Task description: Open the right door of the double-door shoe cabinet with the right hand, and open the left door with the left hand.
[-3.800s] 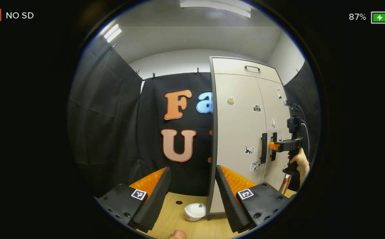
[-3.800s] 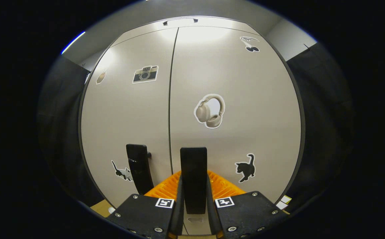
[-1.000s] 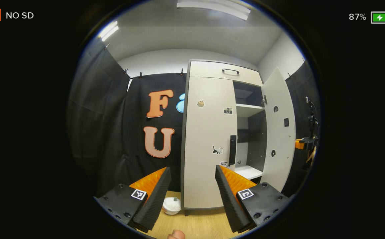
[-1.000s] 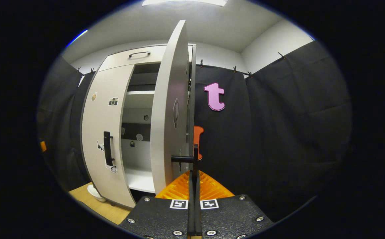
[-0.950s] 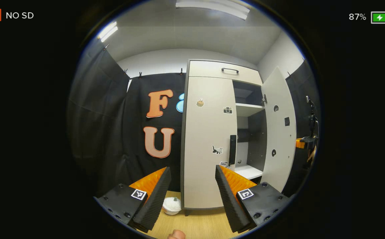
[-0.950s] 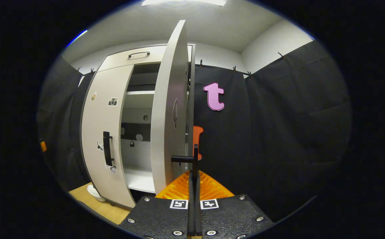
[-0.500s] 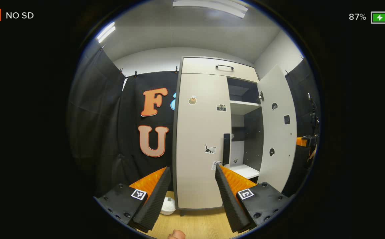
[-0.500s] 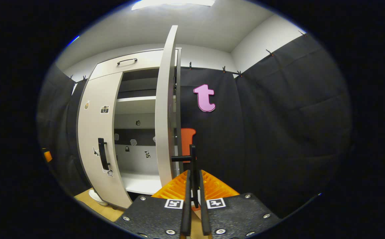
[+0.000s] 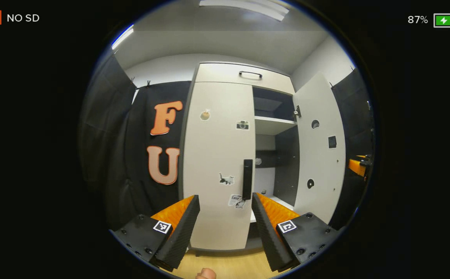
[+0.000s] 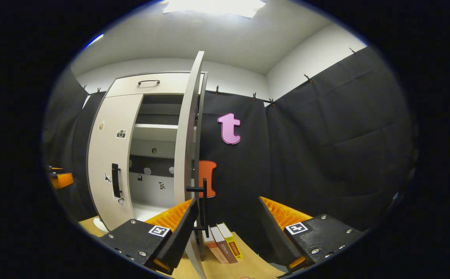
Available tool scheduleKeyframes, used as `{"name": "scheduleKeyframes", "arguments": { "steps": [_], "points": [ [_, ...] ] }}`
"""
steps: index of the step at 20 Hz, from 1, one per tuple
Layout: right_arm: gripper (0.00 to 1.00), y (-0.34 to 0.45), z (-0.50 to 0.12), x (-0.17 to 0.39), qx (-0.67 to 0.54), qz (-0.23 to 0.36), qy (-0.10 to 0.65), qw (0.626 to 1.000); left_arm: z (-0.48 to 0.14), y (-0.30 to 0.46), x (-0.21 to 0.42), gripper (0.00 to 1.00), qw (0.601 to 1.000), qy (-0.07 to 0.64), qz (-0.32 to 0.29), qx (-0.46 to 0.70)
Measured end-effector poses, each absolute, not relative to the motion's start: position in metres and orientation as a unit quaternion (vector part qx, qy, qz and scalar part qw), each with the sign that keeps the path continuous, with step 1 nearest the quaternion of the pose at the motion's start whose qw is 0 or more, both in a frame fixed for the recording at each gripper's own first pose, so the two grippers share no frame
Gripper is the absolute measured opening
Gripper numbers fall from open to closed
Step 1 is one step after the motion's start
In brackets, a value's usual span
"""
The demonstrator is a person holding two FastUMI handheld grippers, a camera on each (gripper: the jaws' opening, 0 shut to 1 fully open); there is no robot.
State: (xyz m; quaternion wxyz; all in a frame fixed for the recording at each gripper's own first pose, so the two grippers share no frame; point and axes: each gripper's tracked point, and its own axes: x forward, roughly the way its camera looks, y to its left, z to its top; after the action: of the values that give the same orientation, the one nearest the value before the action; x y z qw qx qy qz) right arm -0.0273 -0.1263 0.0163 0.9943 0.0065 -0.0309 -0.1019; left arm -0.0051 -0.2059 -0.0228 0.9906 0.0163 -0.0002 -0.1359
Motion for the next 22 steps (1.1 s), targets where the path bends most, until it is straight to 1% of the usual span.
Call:
{"name": "scheduleKeyframes", "arguments": {
  "steps": [4,7,10,11,12,16,22],
  "points": [
    [0.93,-0.14,0.014,-0.036,0.025,-0.111,-0.034,0.993,-0.03,-0.238,0.025,0.81,0.989,0.005,-0.144,0.014],
    [0.93,-0.157,0.011,-0.038,0.03,-0.128,-0.037,0.991,-0.034,-0.256,0.054,0.81,0.99,0.006,-0.14,0.023],
    [0.93,-0.152,0.004,-0.038,0.053,-0.106,-0.03,0.992,-0.041,-0.275,0.081,0.82,0.989,0.005,-0.146,0.025],
    [0.97,-0.153,0.001,-0.037,0.056,-0.102,-0.028,0.993,-0.04,-0.279,0.091,0.81,0.989,-0.001,-0.142,0.027],
    [0.93,-0.157,0.0,-0.037,0.055,-0.105,-0.027,0.993,-0.041,-0.282,0.103,0.82,0.99,-0.005,-0.137,0.03],
    [0.93,-0.171,0.0,-0.037,0.045,-0.128,-0.038,0.99,-0.057,-0.298,0.138,0.81,0.991,0.007,-0.129,0.037],
    [0.93,-0.169,-0.004,-0.038,0.042,-0.123,-0.046,0.991,-0.077,-0.294,0.179,0.81,0.994,0.027,-0.1,0.04]
  ]
}}
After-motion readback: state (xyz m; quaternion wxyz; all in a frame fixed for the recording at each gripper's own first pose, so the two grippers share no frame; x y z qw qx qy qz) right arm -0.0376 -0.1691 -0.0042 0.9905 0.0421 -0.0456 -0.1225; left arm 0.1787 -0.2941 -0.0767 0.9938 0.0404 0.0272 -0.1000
